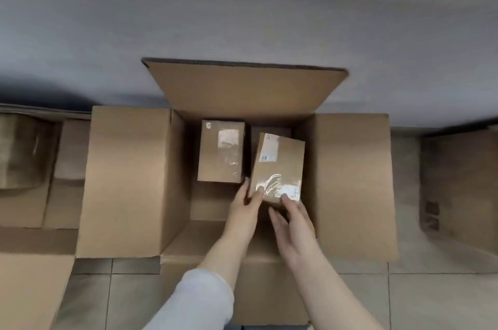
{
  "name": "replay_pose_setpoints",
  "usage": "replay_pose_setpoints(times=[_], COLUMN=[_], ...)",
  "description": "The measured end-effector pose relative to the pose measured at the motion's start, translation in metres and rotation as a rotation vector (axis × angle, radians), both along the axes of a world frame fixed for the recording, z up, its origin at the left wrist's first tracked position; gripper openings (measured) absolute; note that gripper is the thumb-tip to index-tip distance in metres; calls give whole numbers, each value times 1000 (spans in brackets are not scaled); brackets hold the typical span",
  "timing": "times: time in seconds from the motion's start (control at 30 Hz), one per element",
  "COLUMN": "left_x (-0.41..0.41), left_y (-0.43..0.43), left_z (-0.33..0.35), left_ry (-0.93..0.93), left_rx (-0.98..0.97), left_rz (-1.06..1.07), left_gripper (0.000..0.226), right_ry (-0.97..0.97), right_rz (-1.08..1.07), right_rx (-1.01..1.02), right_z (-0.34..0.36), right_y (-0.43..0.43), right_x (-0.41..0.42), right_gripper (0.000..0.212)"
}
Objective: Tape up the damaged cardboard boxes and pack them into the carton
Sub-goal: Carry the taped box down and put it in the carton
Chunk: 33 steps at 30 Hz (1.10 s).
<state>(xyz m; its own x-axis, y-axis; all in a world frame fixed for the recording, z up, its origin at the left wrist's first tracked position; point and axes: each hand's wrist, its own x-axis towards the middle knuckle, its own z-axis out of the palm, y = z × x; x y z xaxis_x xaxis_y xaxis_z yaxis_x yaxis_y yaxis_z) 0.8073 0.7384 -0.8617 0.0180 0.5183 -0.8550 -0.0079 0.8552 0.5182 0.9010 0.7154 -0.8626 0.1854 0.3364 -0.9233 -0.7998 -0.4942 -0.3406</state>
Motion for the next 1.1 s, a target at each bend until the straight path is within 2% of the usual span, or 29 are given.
replay_pose_setpoints(times=[0.1, 0.2, 0.33, 0.5, 0.57, 0.63, 0.87, 0.97, 1.1], left_x=[5, 11, 19, 16, 8, -3, -51, -65, -77], left_y=[6, 16, 27, 25, 17, 6, -47, -75, -116], left_z=[-26, -43, -52, -36, -12, 29, 206, 276, 336], left_ry=[-71, -43, -57, -154, -114, -57, 14, -32, -112], left_rx=[-46, -69, -93, -143, -179, -196, -170, -163, -123], left_rz=[65, 111, 246, 239, 181, 169, 181, 279, 378], left_gripper=[56, 58, 67, 54, 58, 51, 36, 36, 36], right_ry=[-9, -35, -34, -19, -43, -87, -163, -180, -198], right_rz=[-6, -76, -134, -54, 47, 145, 445, 531, 653], right_rx=[11, 12, -6, -57, -114, -143, -36, 24, 114], right_z=[-29, -45, -57, -38, -12, 33, 210, 279, 339], right_y=[12, 25, 41, 39, 31, 20, -22, -43, -72], right_x=[3, 4, 2, 1, -4, -11, -37, -47, -66], right_gripper=[32, 50, 56, 70, 73, 72, 59, 57, 52])
